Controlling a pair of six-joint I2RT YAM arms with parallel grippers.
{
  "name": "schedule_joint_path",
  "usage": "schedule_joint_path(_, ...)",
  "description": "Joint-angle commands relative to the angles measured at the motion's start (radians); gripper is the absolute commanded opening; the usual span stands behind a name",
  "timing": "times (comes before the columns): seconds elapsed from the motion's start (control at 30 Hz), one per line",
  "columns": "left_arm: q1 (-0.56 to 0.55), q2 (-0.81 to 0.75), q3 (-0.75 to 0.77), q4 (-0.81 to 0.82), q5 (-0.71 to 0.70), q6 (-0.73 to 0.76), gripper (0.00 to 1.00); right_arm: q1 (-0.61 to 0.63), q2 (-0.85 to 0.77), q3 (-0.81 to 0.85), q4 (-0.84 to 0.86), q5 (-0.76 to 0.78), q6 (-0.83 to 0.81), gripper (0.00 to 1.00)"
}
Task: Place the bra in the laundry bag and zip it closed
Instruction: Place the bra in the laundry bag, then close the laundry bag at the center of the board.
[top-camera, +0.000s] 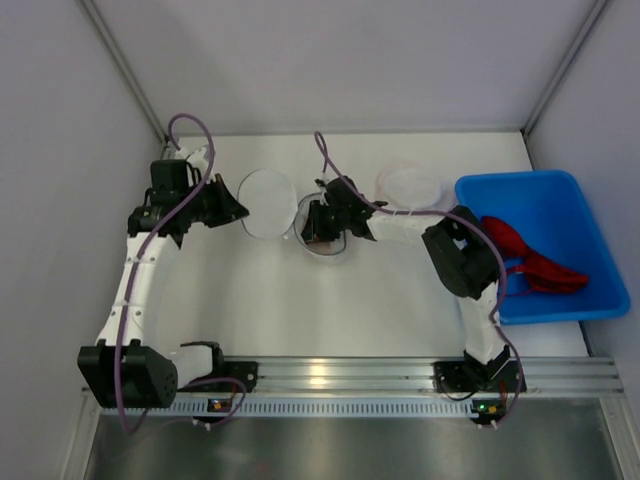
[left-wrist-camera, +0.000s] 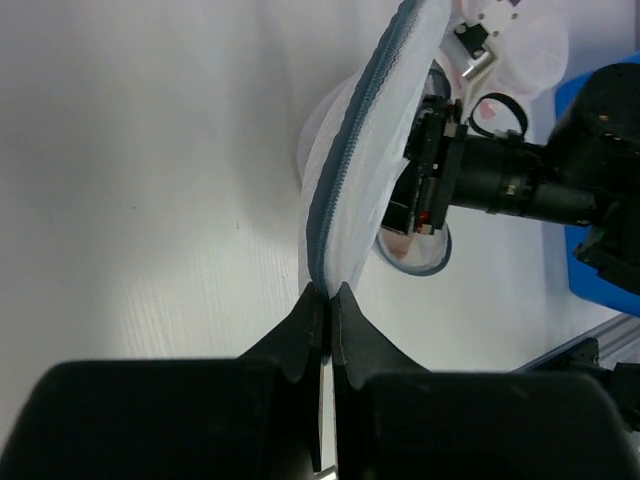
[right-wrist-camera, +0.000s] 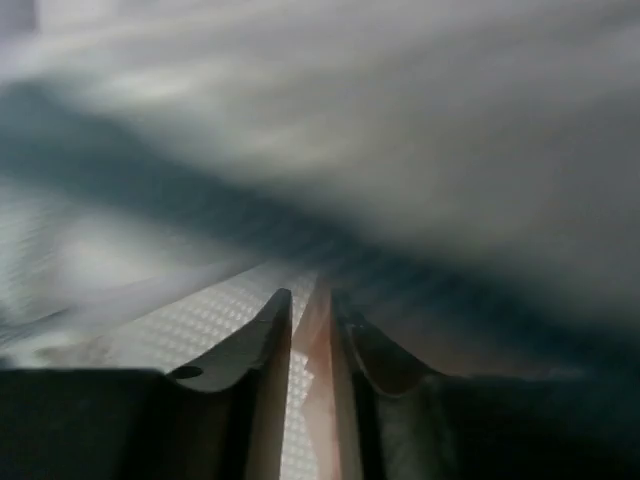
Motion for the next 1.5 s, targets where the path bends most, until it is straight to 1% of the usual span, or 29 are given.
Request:
schedule_joint_path(0.0,-0.003,-0.009,0.047,-0.017,-0.065,0.043,0.0,0.005,-0.15,0.043,0.091,-0.166,-0.007,0.26)
schedule_joint_path(0.03,-0.001,-0.001,0.051,-0.022,-0.073,0.075,0.0,-0.001,-0.192,0.049,0.077,-0.191,-0.015,0.35)
schedule_joint_path(0.1,-0.018,0.029,0.082,-0.029,-0.125,0.126,0.0,-0.022,-0.241,0.051,0.061,-0.273,-0.022,0.46)
schedule_joint_path(0.13,-0.035,0.039,0.091,-0.03,-0.137,0.144,0.0,-0.035,-0.255,0.048,0.052,-0.3,-0.024,0.54)
schedule_joint_path(0.2,-0.07,0.055,0.116,-0.026,-0.224,0.175,0.0,-0.082,-0.278,0.022,0.04,-0.361,-0.024,0.59)
schedule_joint_path(0.23,-0.093,0.068,0.123,-0.028,-0.261,0.209,0.0,-0.102,-0.295,0.01,0.04,-0.395,-0.018,0.61)
schedule_joint_path(0.27,-0.148,0.069,0.137,-0.028,-0.301,0.223,0.0,-0.145,-0.298,-0.004,0.038,-0.407,-0.016,0.61)
schedule_joint_path(0.3,-0.177,0.072,0.14,-0.028,-0.382,0.232,0.0,-0.165,-0.304,-0.032,0.04,-0.422,-0.015,0.61)
schedule_joint_path(0.37,-0.268,0.077,0.142,-0.025,-0.441,0.276,0.0,-0.226,-0.304,-0.07,0.043,-0.452,-0.002,0.61)
schedule_joint_path(0.4,-0.291,0.08,0.142,-0.025,-0.523,0.299,0.0,-0.243,-0.304,-0.084,0.058,-0.47,0.04,0.63)
schedule_joint_path(0.43,-0.314,0.091,0.143,-0.025,-0.566,0.328,0.0,-0.277,-0.301,-0.095,0.102,-0.508,0.069,0.64)
schedule_joint_path(0.53,-0.386,0.117,0.154,-0.025,-0.704,0.384,0.0,-0.314,-0.301,-0.119,0.176,-0.548,0.172,0.71)
schedule_joint_path(0.67,-0.519,0.125,0.143,0.004,-0.807,0.45,0.0,-0.317,-0.298,-0.119,0.23,-0.565,0.243,0.74)
schedule_joint_path(0.77,-0.602,0.066,0.058,0.125,-0.869,0.606,0.0,-0.337,-0.276,-0.081,0.195,-0.576,0.213,0.74)
schedule_joint_path(0.8,-0.621,0.042,0.024,0.166,-0.875,0.716,0.0,-0.349,-0.272,-0.072,0.187,-0.574,0.182,0.74)
schedule_joint_path(0.83,-0.657,-0.01,-0.043,0.272,-0.908,0.781,0.0,-0.383,-0.269,-0.06,0.177,-0.579,0.162,0.74)
schedule_joint_path(0.87,-0.681,-0.036,-0.085,0.329,-0.922,0.851,0.0,-0.401,-0.261,-0.041,0.152,-0.581,0.136,0.75)
schedule_joint_path(0.9,-0.698,-0.058,-0.117,0.378,-0.929,0.985,0.0,-0.42,-0.249,0.007,0.084,-0.584,0.067,0.74)
schedule_joint_path(0.93,-0.713,-0.096,-0.149,0.442,-0.935,1.046,0.0,-0.438,-0.241,0.04,0.042,-0.581,0.026,0.74)
schedule_joint_path(0.97,-0.733,-0.112,-0.214,0.543,-0.935,1.107,0.0,-0.465,-0.232,0.105,-0.016,-0.578,-0.014,0.74)
schedule_joint_path(1.0,-0.739,-0.124,-0.246,0.614,-0.924,1.228,0.0,-0.476,-0.212,0.141,-0.09,-0.579,-0.094,0.75)
schedule_joint_path(1.03,-0.747,-0.151,-0.29,0.677,-0.917,1.288,0.0,-0.489,-0.2,0.173,-0.127,-0.571,-0.123,0.75)
schedule_joint_path(1.07,-0.757,-0.159,-0.368,0.866,-0.904,1.344,0.0,-0.492,-0.188,0.231,-0.147,-0.573,-0.145,0.75)
schedule_joint_path(1.1,-0.761,-0.167,-0.41,0.941,-0.88,1.44,0.0,-0.493,-0.16,0.256,-0.168,-0.577,-0.166,0.75)
schedule_joint_path(1.13,-0.764,-0.167,-0.444,1.005,-0.869,1.48,0.0,-0.493,-0.142,0.279,-0.175,-0.593,-0.171,0.75)
schedule_joint_path(1.17,-0.773,-0.164,-0.473,1.137,-0.863,1.516,0.0,-0.492,-0.128,0.316,-0.173,-0.599,-0.171,0.75)
schedule_joint_path(1.27,-0.782,-0.164,-0.542,1.193,-0.811,1.564,0.0,-0.481,-0.065,0.376,-0.169,-0.627,-0.183,0.79)
schedule_joint_path(1.4,-0.782,-0.179,-0.682,1.383,-0.687,1.692,0.0,-0.447,0.03,0.407,-0.15,-0.659,-0.206,0.81)
schedule_joint_path(1.47,-0.782,-0.179,-0.742,1.423,-0.622,1.723,0.0,-0.415,0.062,0.407,-0.133,-0.683,-0.208,0.81)
